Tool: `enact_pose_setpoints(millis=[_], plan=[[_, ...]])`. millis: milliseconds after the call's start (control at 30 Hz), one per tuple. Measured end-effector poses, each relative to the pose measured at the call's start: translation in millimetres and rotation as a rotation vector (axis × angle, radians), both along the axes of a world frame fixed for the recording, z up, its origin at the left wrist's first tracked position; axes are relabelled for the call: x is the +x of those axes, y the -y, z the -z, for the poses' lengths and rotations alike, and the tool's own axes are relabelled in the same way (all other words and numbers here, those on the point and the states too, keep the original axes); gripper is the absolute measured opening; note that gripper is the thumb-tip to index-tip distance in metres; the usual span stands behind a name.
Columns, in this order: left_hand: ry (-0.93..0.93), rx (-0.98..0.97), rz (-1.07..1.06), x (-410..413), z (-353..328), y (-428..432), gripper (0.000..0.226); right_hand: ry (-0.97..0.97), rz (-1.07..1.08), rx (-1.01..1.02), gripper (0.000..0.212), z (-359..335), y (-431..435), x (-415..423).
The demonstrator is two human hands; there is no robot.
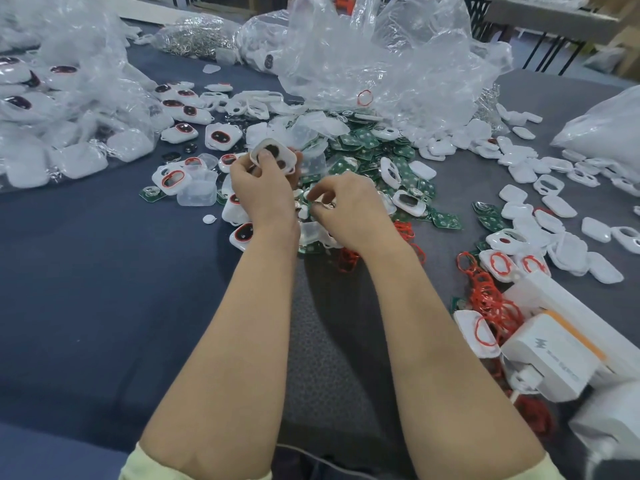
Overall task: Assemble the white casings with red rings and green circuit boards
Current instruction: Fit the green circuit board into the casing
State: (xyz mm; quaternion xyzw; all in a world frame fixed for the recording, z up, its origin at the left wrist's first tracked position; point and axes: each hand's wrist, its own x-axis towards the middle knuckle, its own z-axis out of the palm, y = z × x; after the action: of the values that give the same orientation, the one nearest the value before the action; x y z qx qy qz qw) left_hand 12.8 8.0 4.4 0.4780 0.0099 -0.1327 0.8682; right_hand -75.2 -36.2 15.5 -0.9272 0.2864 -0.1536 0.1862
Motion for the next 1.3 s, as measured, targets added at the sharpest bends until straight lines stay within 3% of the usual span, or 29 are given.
enact_pose_setpoints(millis=[167,333,400,533,700,1200,1300], plan=[[-0.054,0.064,-0.022,3,2,-1,0.010,-0.125,-0.010,-0.159,0.027,9,-10,10],[-0.020,0.092,-0.012,0,1,-1,0.007,-0.069,0.022,-0.152,0.018,14,-8,10],[-0.014,0.097,0.018,-2,1,0,0.013,0.063,0.028,-0.033,0.013,12,-4,7],[0.064,0.168,0.141,-7,3,2,0.011,0.508,0.129,0.348,0.005,-1,7,-4],[0.204,0.221,0.225,-14,3,3,0.018,0.736,0.162,0.702,0.016,-2,16,-12],[0.239,0.201,0.333,-18,4,6,0.010,0.749,0.161,0.582,0.017,2,17,-9],[0.226,0.183,0.351,-19,4,5,0.010,0.705,0.152,0.483,0.012,3,17,-10]])
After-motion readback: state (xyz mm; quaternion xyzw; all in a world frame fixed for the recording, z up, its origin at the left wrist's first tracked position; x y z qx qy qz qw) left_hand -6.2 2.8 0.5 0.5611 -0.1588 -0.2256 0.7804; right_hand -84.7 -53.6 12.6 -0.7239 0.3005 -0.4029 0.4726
